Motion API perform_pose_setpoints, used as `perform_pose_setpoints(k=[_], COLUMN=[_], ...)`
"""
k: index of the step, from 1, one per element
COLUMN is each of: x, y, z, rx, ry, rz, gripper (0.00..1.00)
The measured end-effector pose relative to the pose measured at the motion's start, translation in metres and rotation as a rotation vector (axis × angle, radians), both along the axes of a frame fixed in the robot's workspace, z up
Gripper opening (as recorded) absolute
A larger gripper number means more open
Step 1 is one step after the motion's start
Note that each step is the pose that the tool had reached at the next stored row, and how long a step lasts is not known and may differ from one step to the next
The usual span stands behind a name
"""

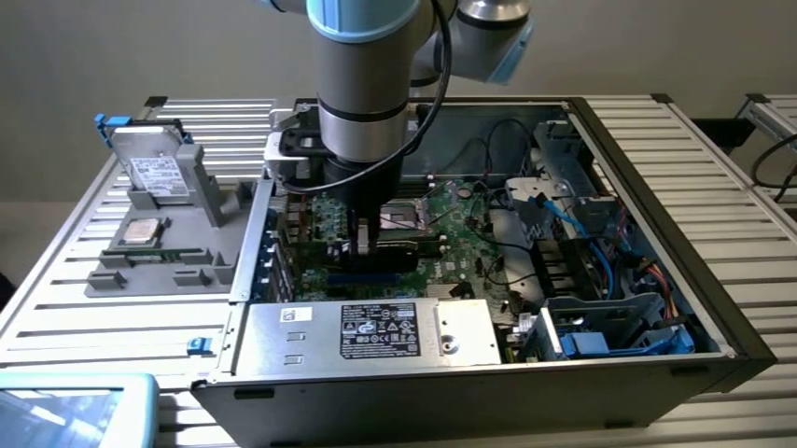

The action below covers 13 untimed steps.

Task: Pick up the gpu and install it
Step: 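Insert the gpu into the slot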

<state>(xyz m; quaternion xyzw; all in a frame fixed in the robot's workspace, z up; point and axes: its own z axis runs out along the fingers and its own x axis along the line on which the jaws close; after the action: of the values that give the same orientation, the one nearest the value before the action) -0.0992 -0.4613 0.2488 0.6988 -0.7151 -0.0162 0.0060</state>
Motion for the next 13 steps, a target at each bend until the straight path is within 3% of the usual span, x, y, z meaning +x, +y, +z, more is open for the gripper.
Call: perform_pose_setpoints(k=[13], x=[0.0], y=[0.0], z=[-0.0021], rx=[-0.0006], ry=[-0.0007], rz=[0.0], gripper=[0.28])
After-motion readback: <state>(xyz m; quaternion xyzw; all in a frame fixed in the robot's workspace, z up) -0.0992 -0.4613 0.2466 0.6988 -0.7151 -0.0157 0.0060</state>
